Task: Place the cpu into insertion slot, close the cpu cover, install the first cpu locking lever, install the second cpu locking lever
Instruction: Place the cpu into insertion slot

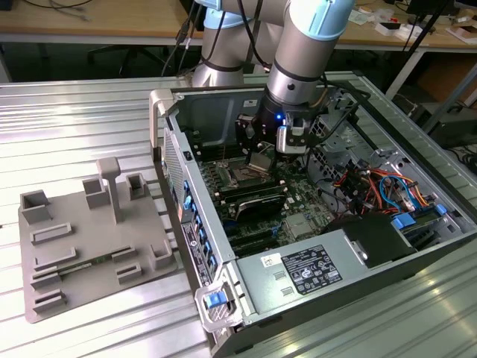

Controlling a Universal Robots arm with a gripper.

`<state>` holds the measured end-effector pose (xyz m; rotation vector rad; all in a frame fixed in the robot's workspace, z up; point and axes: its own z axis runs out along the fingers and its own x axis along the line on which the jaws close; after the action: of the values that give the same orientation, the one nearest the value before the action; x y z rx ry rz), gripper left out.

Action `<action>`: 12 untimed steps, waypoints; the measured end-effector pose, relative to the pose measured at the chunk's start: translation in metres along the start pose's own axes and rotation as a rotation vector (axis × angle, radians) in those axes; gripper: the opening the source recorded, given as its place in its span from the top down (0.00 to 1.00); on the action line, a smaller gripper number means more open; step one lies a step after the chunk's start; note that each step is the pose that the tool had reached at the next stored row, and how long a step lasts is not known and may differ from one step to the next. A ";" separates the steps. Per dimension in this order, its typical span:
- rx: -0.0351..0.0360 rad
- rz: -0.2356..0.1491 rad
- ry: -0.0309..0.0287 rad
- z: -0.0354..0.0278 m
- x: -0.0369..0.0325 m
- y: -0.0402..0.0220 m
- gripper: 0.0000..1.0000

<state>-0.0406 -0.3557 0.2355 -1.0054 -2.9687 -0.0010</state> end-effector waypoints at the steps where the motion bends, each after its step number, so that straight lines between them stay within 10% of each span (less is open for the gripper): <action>1: 0.0001 0.004 0.0000 0.0001 0.0000 0.0000 0.45; 12: -0.0002 0.029 0.0000 0.0007 0.0000 0.0000 0.45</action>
<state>-0.0406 -0.3557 0.2348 -1.0479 -2.9540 -0.0011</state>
